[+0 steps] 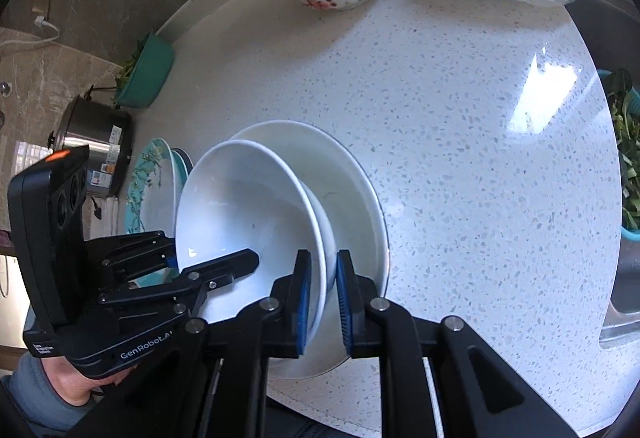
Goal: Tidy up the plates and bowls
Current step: 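Carry the white bowl with both tools and lower it into the white deep plate, then open both tools and release the white bowl rim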
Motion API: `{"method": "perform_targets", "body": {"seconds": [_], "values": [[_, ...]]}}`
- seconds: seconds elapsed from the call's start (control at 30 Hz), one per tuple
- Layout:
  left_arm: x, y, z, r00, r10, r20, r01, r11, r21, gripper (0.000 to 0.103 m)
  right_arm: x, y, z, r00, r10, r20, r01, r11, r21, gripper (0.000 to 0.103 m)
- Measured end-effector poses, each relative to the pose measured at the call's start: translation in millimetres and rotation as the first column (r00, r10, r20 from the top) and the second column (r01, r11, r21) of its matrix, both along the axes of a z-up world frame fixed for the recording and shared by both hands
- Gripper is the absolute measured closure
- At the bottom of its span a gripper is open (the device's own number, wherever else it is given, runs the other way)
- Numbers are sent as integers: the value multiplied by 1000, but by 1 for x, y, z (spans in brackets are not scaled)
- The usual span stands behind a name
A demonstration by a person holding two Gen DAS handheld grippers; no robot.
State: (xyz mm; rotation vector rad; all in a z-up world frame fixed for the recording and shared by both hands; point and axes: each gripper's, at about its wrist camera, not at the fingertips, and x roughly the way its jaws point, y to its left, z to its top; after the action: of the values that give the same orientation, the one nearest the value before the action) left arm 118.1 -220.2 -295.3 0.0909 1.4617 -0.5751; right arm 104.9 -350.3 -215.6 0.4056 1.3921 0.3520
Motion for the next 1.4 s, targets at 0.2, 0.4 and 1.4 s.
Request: {"method": "perform_targets", "body": {"seconds": [0.2,0.4,1.4], "values": [[7,-4,0,1000,-6,24,6,1000,16,83,-1,14,-2,999,31,24,-29,997,-67,88],[10,0,2,999,0,33,0,1000,-2,81,1,25,-3,998,53,32,-49,992,-116,83],[3,-7,16,999,8,36,-7,1000,-13,48,-7,2,19,1000,-1,13,1,1000,-7,44]]}}
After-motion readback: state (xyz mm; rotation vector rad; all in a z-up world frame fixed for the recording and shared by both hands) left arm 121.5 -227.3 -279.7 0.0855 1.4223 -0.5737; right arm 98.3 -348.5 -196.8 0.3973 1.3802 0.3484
